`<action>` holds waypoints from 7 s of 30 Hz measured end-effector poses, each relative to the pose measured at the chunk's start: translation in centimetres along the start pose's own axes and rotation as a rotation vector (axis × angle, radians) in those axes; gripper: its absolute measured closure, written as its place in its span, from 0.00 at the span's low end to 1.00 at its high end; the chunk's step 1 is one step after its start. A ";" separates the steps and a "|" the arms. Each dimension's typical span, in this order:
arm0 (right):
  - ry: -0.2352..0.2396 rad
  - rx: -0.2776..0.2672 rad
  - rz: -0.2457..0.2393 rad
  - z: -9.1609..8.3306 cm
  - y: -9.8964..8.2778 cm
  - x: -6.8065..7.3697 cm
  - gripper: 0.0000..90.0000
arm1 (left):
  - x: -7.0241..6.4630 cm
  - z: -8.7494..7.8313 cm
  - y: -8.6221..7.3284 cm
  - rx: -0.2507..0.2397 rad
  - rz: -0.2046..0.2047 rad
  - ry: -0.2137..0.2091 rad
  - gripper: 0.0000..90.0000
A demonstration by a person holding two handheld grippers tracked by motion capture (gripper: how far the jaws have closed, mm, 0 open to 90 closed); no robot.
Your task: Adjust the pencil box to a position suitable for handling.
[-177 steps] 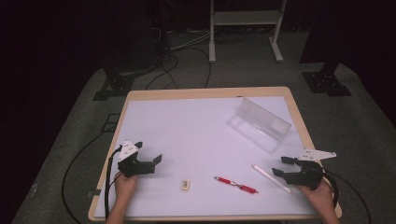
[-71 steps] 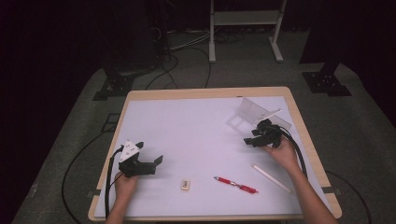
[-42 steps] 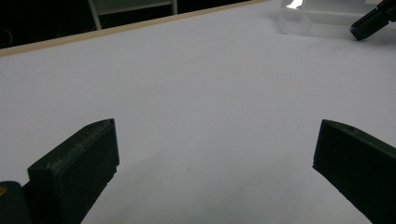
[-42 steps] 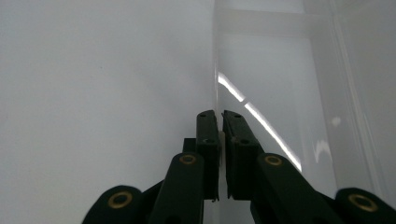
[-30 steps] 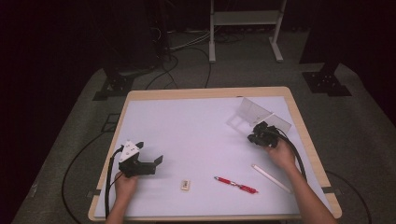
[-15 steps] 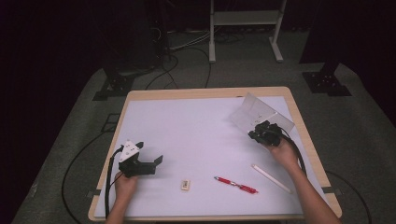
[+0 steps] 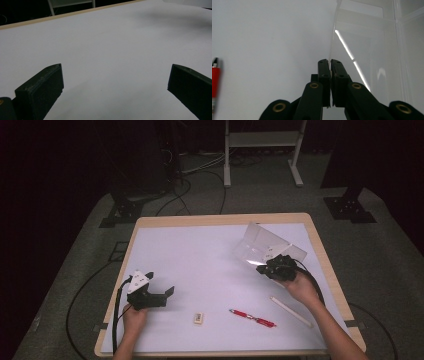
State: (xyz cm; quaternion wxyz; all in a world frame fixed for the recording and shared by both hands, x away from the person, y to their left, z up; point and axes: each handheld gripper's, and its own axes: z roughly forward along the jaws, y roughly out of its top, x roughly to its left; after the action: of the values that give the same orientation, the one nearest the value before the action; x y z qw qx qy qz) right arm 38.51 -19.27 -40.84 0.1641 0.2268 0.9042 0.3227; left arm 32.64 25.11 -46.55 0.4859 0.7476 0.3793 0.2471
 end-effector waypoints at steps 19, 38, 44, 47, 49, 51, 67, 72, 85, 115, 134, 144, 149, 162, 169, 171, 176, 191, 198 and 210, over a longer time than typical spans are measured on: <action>0.221 0.017 -0.169 4.1 3.1 4.9 0.96 | 0.1 0.0 0.0 -0.001 -0.004 -0.002 0.00; 0.292 0.066 -0.196 7.5 3.2 6.3 0.96 | 0.1 -0.1 0.0 0.000 -0.003 -0.004 0.00; 0.297 0.069 -0.182 7.6 3.0 6.3 0.95 | 0.1 -0.1 0.0 0.000 -0.002 -0.004 0.00; 0.309 0.058 -0.171 7.4 3.1 6.2 0.85 | 0.1 -0.1 0.0 0.000 -0.003 -0.005 0.00; 0.309 0.048 -0.162 7.2 3.1 6.2 0.82 | 0.1 -0.1 0.0 0.000 -0.003 -0.005 0.00; 0.299 0.023 -0.141 6.3 3.2 6.0 0.77 | 0.1 -0.1 0.0 0.000 -0.003 -0.005 0.00; 0.213 -0.066 -0.006 0.3 0.9 4.0 0.61 | 0.0 0.0 0.0 0.000 -0.004 -0.001 0.00; 0.196 -0.080 0.027 -1.0 -0.1 3.9 0.59 | 0.0 0.0 0.0 0.000 -0.004 0.000 0.00; 0.170 -0.091 0.076 -2.9 -2.7 3.7 0.54 | 0.1 0.0 0.0 0.003 -0.005 0.001 0.00; 0.115 -0.093 0.208 -4.5 -9.5 4.0 0.57 | 0.0 0.0 0.0 0.004 -0.006 0.004 0.00; 0.061 -0.045 0.241 -5.2 -12.1 5.0 0.64 | 0.0 0.0 0.0 0.005 -0.005 0.004 0.00; 0.050 -0.032 0.251 -4.9 -13.0 5.4 0.71 | 0.0 0.0 0.0 0.006 -0.005 0.003 0.00; 0.031 -0.010 0.237 -4.6 -13.2 5.7 0.75 | 0.0 0.0 0.0 0.005 -0.004 0.002 0.00; 0.005 -0.038 0.242 -4.7 -13.6 6.3 0.86 | 0.0 -0.1 0.0 0.002 -0.005 0.001 0.00; 0.027 -0.052 0.269 -4.8 -13.8 5.8 0.87 | 0.1 -0.1 0.0 0.000 -0.004 -0.001 0.00; 0.032 -0.051 0.274 -4.9 -13.7 5.9 0.87 | 0.1 -0.1 0.0 0.001 -0.004 0.000 0.00; 0.036 -0.083 0.272 -5.6 -13.2 5.8 0.87 | 0.1 -0.1 0.0 0.002 -0.003 0.001 0.00; 0.042 -0.159 0.163 -8.1 -7.6 5.0 0.87 | 0.1 -0.1 0.0 0.003 -0.007 0.003 0.00; 0.064 -0.153 0.120 -7.8 -5.1 4.6 0.87 | 0.1 -0.1 0.0 0.002 -0.009 0.001 0.00; 0.088 -0.140 0.064 -7.0 -1.8 4.1 0.87 | 0.1 -0.1 0.0 0.001 -0.010 0.001 0.00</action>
State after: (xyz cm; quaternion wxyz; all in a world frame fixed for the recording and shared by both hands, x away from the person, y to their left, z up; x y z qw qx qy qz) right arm 31.39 -22.00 -37.47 0.1292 0.2293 0.8780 0.3997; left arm 32.63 25.22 -46.56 0.4865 0.7459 0.3833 0.2450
